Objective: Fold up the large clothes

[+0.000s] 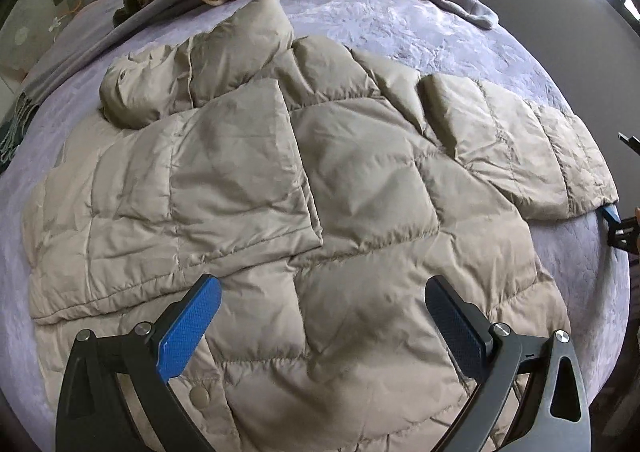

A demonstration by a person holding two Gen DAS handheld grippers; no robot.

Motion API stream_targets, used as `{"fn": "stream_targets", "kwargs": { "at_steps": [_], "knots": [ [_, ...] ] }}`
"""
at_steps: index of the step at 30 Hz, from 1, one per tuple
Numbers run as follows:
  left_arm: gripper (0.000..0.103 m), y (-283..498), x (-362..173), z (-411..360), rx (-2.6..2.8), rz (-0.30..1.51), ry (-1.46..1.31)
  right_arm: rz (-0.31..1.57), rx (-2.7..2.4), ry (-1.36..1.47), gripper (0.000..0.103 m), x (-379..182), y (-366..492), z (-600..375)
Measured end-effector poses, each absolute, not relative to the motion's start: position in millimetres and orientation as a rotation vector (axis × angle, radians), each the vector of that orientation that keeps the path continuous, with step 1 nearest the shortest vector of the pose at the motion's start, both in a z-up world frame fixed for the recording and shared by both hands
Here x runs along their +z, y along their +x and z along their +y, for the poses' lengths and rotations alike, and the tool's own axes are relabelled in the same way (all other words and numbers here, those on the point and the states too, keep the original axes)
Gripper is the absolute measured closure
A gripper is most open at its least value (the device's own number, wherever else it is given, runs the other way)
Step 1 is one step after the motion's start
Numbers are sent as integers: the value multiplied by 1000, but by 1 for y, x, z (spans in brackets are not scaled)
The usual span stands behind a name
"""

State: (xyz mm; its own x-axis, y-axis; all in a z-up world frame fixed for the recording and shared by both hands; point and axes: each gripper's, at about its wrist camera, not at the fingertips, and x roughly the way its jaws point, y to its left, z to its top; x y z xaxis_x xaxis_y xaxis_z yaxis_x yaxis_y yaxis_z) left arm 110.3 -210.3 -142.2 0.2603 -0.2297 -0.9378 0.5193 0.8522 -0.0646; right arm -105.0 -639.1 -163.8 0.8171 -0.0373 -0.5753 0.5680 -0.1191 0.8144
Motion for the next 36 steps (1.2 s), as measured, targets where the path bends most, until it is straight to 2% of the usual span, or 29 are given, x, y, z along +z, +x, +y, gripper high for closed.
{"fn": "stream_targets", "kwargs": {
  "at_steps": [1, 2, 3, 4, 5, 8, 13, 18, 23, 28, 36],
  "knots": [
    [1, 112, -142, -210, -514, 1206, 279, 414, -547, 1644, 7, -165, -103, -643],
    [1, 114, -140, -208, -511, 1204, 275, 406, -549, 1664, 26, -167, -102, -645],
    [1, 115, -140, -207, -507, 1203, 271, 406, -550, 1690, 41, -169, -100, -647],
    [1, 118, -139, -204, -502, 1203, 264, 411, -549, 1723, 75, -174, -97, -648],
    [1, 120, -138, -200, -496, 1203, 257, 409, -541, 1748, 94, -177, -96, -649],
    [1, 127, -135, -189, -489, 1209, 234, 403, -531, 1719, 96, -168, -89, -646],
    [1, 138, -133, -165, -443, 1190, 217, 473, -456, 1499, 96, -115, -48, -629],
    [1, 152, -130, -130, -396, 1175, 175, 610, -299, 1173, 96, -51, 39, -567],
    [1, 166, -130, -86, -325, 1166, 144, 744, -116, 820, 96, -16, 136, -468],
    [1, 181, -134, -36, -252, 1170, 114, 901, 42, 559, 96, -41, 192, -348],
    [1, 196, -160, 27, -174, 1209, 65, 1139, 43, 573, 96, -135, 208, -273]
  ]
}}
